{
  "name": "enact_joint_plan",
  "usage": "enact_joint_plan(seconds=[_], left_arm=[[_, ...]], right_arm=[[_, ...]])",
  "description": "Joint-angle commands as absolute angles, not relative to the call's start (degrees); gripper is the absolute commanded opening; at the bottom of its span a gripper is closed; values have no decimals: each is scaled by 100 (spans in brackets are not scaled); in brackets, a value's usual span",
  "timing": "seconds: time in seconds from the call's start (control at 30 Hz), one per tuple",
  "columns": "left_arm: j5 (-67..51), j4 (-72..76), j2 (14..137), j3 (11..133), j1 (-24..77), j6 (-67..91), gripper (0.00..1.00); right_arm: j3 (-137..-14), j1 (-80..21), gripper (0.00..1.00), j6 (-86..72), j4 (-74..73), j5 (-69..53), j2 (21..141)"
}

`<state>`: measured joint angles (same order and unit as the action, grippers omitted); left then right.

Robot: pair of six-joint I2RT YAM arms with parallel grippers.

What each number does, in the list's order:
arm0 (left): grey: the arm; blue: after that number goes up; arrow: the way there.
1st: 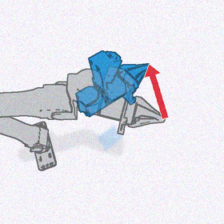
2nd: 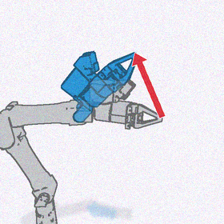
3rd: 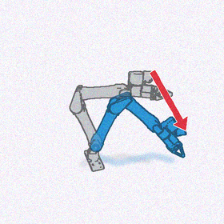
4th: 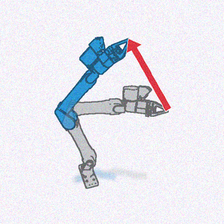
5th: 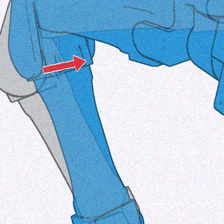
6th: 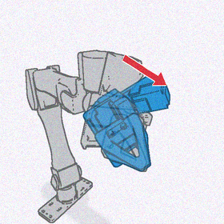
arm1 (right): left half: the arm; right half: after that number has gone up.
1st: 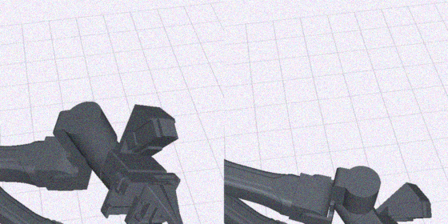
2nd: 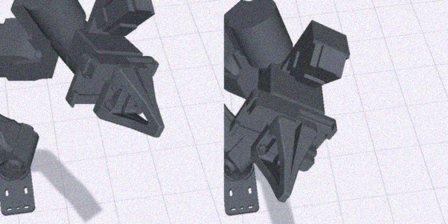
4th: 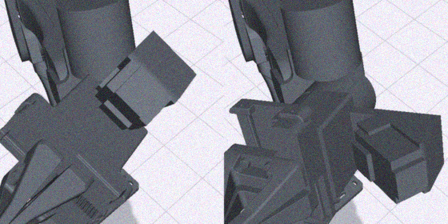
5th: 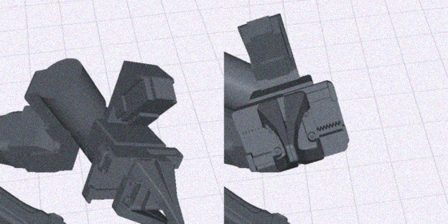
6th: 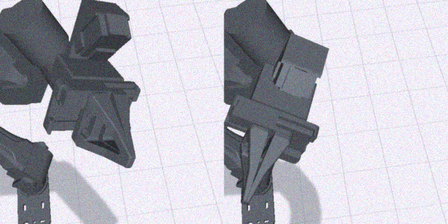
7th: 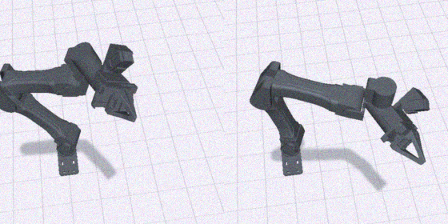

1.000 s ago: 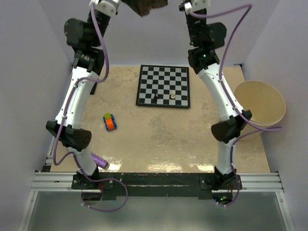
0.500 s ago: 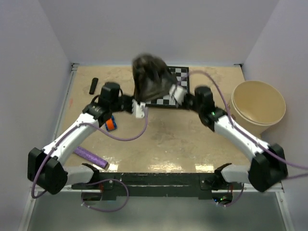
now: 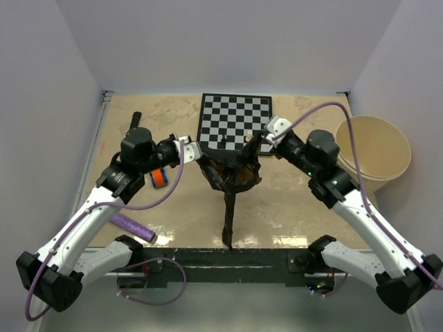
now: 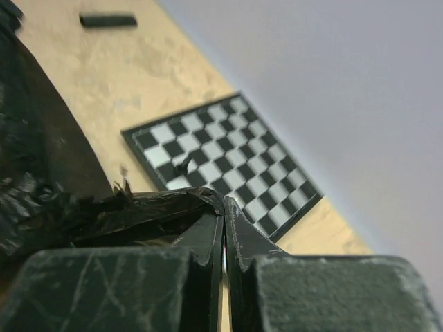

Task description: Put the trash bags into the trash bin

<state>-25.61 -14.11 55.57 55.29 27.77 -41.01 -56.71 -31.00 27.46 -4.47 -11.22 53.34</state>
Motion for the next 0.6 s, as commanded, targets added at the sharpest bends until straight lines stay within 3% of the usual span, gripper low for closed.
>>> enact_joint_plan(seconds=[0.0,0.1,0.27,0.4,0.57], left_arm=[[-1935,-1046,6106,5861,2733,-2972,0],[-1268,-1484,6844,6406,2515,-2375,0],[-1230,-1845,8101,7879,1829,-1864,0],[-906,-1216,8981,9795,1565,-1871,0],[-896,980,9746,11862,1573,-2329,0]], right_arm=[[-5615,-3085,0,2171,395,-433,5974],[-6177,-3041,0,1961,308,454,6852],[-7519,-2664,0,1898,606,799,8284],[-10224,-2426,0,1873,755,1045,9840],[-14995,-2382,0,2029,1263,1046,11915]])
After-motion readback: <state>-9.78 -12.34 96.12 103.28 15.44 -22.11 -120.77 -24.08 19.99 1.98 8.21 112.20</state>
